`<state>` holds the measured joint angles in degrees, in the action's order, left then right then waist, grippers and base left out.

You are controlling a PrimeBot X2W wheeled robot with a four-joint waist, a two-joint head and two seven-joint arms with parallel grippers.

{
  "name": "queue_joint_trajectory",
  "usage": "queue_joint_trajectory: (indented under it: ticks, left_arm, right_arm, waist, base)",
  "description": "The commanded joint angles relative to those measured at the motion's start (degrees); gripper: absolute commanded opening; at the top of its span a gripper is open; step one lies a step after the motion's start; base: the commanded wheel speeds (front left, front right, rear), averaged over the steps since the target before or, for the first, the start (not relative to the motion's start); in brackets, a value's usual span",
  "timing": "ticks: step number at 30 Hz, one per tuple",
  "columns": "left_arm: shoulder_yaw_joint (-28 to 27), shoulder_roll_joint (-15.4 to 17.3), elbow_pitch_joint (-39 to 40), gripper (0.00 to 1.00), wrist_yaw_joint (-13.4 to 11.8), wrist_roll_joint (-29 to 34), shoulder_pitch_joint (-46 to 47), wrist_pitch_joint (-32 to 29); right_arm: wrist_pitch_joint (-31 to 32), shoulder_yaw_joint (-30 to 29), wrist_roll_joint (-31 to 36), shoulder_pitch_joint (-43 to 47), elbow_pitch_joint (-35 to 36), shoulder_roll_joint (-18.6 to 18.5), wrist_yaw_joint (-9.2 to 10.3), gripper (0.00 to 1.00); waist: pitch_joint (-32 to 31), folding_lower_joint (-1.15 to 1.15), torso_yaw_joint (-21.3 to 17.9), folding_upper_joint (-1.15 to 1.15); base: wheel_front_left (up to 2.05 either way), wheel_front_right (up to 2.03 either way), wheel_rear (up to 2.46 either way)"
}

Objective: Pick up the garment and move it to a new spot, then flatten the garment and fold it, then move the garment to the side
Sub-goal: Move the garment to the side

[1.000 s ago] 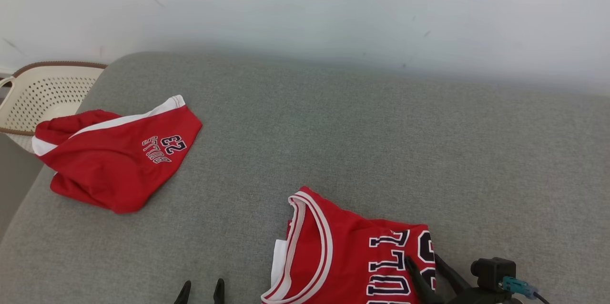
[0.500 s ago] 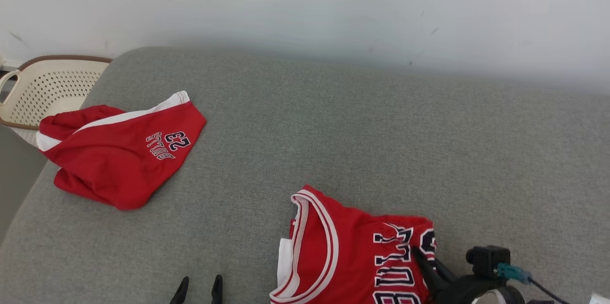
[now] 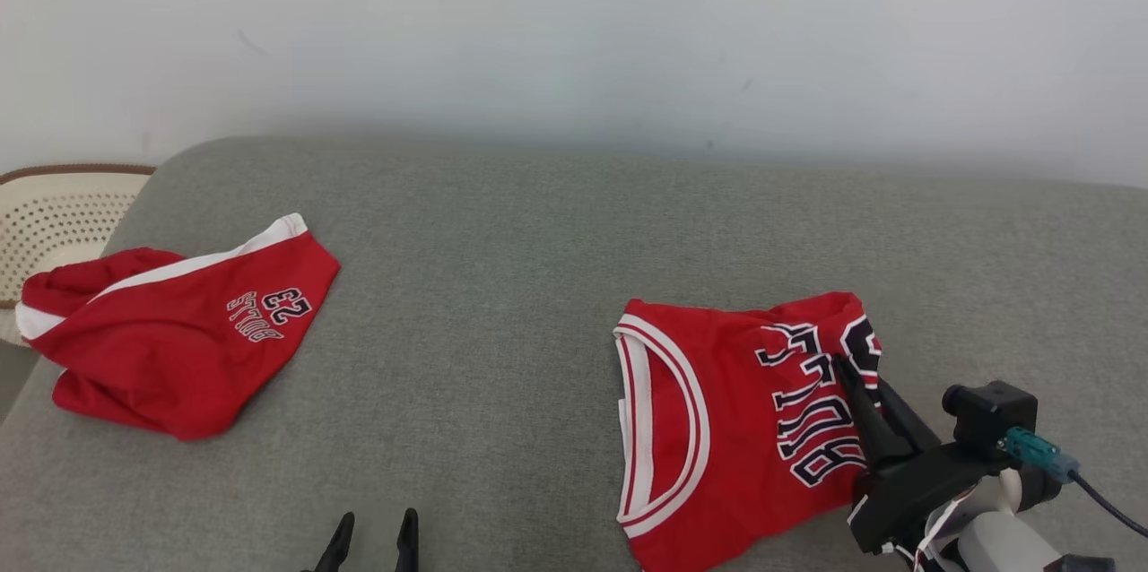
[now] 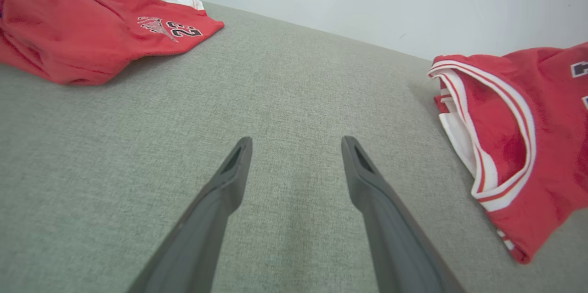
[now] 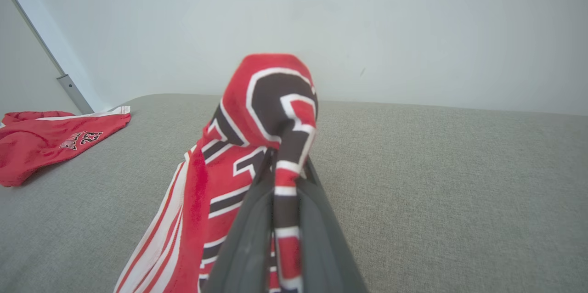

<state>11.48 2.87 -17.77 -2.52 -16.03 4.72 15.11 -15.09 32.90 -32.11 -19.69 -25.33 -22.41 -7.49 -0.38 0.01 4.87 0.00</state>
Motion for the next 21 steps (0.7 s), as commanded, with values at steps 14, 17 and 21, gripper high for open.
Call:
queue_joint_trajectory:
  ticks: [14, 17, 21]
  left_arm:
    - [0.13, 0.07, 4.31, 1.00, -0.87, 0.24, 2.19, 0.03]
    - [0.14, 0.04, 4.95, 1.00, -0.98, 0.51, 2.83, 0.03]
    - [0.55, 0.04, 5.63, 1.00, -1.00, 0.77, 3.48, 0.02]
  right_arm:
    - [-0.06, -2.58, 2.08, 2.46, -2.22, 2.98, 0.01, 0.00]
    - [-0.06, -2.73, 2.22, 2.14, -2.15, 3.20, 0.01, 0.00]
    - [-0.07, -3.13, 1.95, 2.39, -2.43, 3.57, 0.01, 0.00]
  waist:
    - [-0.94, -0.01, -17.19, 0.00]
    - [-0.44, -0.01, -20.83, 0.00]
    - [0.17, -0.01, -23.94, 0.00]
  base:
    - [0.00, 0.00, 0.00]
    - [0.00, 0.00, 0.00]
    - [0.00, 0.00, 0.00]
